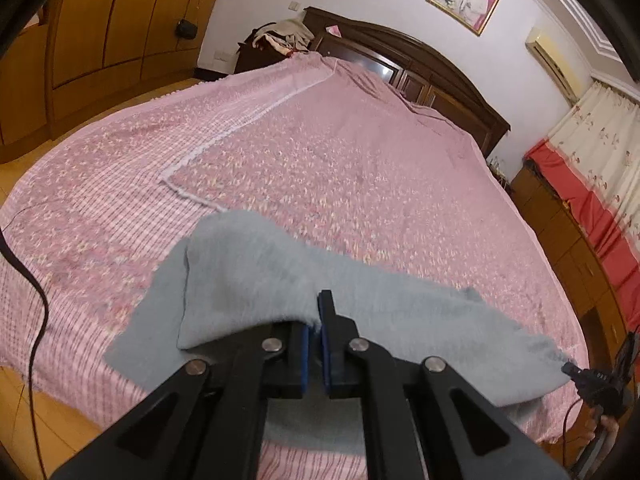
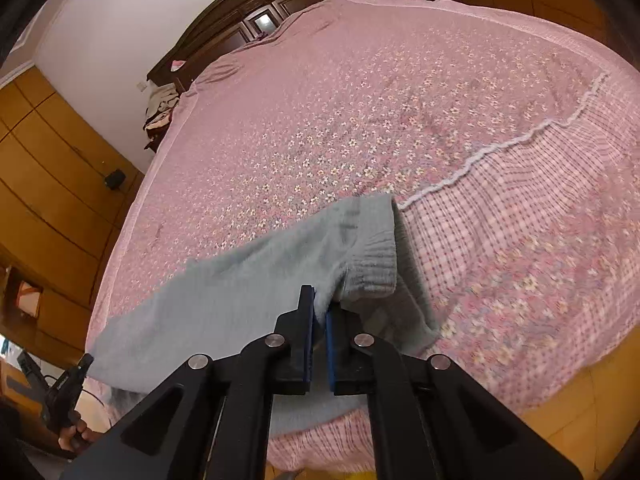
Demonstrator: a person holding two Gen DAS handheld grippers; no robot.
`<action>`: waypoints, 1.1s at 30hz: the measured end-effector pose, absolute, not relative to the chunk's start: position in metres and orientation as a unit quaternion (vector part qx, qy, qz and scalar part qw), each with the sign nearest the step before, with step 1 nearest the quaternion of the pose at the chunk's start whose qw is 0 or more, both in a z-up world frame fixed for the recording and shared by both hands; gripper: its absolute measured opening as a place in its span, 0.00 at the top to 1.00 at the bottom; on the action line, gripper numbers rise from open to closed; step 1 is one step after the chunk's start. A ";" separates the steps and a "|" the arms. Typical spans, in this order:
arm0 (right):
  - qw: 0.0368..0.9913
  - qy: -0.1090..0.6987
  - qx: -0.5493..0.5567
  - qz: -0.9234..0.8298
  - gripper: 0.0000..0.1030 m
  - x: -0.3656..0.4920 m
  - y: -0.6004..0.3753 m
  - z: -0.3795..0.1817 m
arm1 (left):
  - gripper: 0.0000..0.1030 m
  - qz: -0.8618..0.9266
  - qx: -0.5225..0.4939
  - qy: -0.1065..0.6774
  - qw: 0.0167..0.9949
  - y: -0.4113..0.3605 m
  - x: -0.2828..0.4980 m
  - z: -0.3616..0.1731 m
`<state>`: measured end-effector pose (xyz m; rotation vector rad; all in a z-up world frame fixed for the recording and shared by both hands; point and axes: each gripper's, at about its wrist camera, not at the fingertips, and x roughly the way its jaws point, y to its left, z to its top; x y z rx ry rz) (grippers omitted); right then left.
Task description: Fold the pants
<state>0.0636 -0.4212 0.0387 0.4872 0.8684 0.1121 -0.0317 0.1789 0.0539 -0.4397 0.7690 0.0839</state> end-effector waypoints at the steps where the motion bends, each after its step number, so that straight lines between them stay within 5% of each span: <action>1: 0.875 0.420 0.234 0.055 0.94 0.059 -0.422 0.038 | 0.96 0.041 -0.206 0.378 0.902 0.178 -0.035 0.052; 15: 0.860 0.474 0.190 0.016 0.94 0.037 -0.431 -0.013 | 0.97 0.064 -0.189 0.447 0.872 0.184 -0.054 -0.001; 28: 0.877 0.448 0.174 0.015 0.96 0.021 -0.431 0.007 | 0.95 0.074 -0.171 0.457 0.870 0.186 -0.057 0.001; 33: 0.867 0.482 0.124 -0.019 0.87 0.021 -0.423 -0.016 | 0.92 0.072 -0.173 0.453 0.872 0.198 -0.069 0.004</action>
